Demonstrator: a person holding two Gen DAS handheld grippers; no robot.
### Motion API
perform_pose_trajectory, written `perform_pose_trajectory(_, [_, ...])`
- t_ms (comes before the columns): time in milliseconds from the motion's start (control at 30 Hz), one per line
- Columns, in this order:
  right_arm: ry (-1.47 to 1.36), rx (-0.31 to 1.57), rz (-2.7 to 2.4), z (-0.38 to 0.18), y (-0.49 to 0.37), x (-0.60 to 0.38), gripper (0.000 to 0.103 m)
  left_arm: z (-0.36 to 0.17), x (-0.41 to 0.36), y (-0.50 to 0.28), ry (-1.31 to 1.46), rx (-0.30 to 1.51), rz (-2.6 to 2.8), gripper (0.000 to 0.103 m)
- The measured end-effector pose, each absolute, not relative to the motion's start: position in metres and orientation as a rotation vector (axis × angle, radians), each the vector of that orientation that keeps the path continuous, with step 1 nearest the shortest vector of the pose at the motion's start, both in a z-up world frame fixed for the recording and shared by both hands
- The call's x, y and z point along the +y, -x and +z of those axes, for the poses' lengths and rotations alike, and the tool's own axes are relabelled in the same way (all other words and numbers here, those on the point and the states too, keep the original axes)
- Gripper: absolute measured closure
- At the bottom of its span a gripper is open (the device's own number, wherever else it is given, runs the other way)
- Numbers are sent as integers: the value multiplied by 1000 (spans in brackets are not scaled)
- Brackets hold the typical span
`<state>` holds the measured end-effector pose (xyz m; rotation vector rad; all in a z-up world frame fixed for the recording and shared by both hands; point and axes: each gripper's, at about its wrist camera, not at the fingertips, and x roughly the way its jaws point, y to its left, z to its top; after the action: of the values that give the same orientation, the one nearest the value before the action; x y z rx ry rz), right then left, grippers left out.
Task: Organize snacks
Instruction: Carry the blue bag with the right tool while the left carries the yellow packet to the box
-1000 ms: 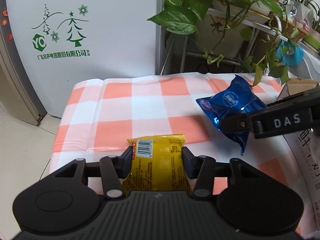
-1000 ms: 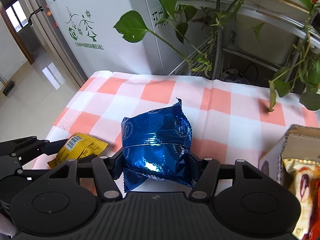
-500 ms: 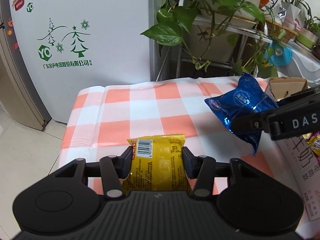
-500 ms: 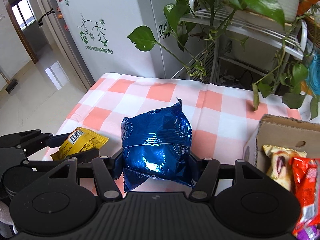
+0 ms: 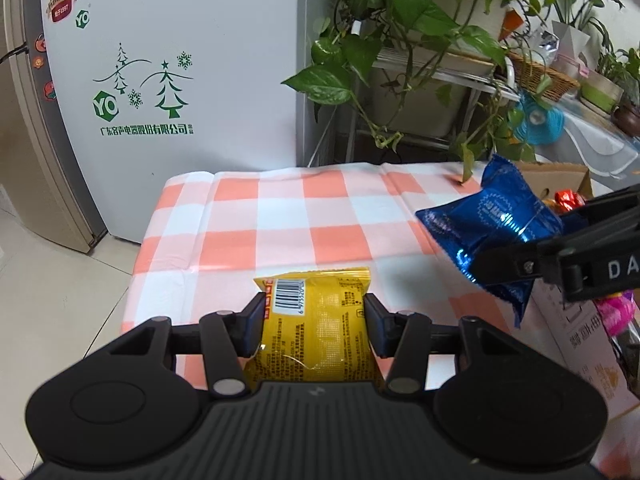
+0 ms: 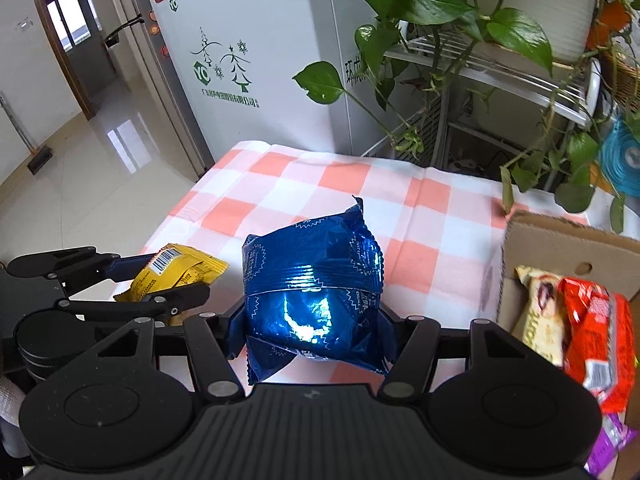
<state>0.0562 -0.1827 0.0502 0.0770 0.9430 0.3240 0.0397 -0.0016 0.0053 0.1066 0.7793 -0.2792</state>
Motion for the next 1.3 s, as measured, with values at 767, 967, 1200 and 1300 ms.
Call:
perform_pose_trajectory(767, [-141,866,183,78,3,-276,35,25,-65,28,-101,696,-389,54])
perform_pose_trajectory(967, [-181,836,138,84,11,-302,35,36,-99,35,-99,675,-447,54])
perform_pose_trajectory(1200, [-231,797,99,92,18,-331,34,43,-141,46,-117,666,-519,53])
perform_pose_trajectory(1300, [-259,786,80,94,19,-343,34,44,-158,51,-118,666,-547,53])
